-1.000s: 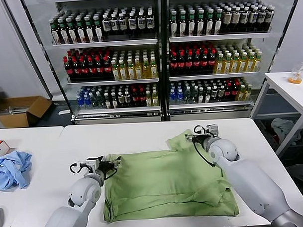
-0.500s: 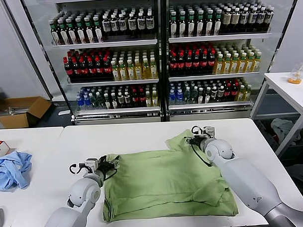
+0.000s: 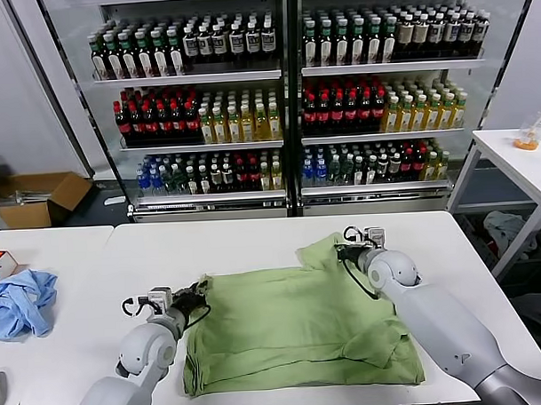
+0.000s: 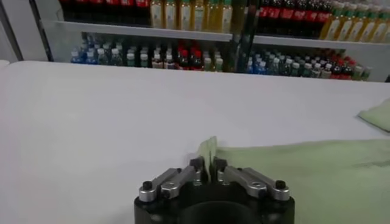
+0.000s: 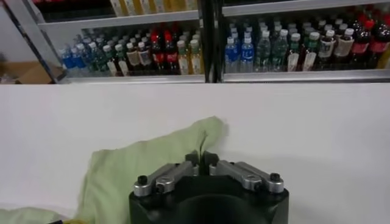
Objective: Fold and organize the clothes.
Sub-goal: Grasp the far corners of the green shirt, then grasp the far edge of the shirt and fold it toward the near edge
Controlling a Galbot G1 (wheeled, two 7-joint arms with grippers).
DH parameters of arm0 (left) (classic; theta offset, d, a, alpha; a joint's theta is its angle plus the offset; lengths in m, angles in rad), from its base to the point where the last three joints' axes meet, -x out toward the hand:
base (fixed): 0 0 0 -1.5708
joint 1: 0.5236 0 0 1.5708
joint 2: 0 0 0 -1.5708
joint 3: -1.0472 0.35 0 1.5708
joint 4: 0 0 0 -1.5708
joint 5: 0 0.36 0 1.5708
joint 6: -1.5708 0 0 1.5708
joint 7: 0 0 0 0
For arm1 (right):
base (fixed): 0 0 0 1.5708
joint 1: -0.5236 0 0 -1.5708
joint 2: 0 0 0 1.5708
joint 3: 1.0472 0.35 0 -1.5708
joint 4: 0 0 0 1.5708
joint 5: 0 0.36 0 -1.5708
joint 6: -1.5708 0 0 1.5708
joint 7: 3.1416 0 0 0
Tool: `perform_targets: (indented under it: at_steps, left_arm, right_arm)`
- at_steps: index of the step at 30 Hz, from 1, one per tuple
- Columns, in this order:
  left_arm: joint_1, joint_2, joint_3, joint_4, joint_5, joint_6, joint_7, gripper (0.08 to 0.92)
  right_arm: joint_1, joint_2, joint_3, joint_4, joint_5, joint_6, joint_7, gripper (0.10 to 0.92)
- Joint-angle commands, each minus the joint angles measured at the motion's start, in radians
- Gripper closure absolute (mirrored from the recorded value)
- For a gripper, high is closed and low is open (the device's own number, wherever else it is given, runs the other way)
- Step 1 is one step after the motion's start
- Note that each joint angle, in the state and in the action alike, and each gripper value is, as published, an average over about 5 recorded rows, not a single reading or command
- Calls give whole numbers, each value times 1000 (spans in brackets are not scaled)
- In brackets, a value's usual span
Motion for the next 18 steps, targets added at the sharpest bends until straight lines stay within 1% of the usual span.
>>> perform_targets:
  at_steps: [1,3,6,18]
  left_arm:
    - [21,7,-26,-45,-51,-49,5,871]
    - [30,10,-35,-63,-61,-57,7,890]
    - [47,16,-51,-100,-75,-68,10,896]
    - [165,44,-120,-260,-105,-69,9,906]
  right_arm:
    - [-40,-15,39,91,-16,14,-11,921]
    - [-57,-25,60,122,-15,26,-6,921]
    - [-90,-49,100,185,-7,36,0,921]
    - [-328,-191,298,529,40,22,32,921]
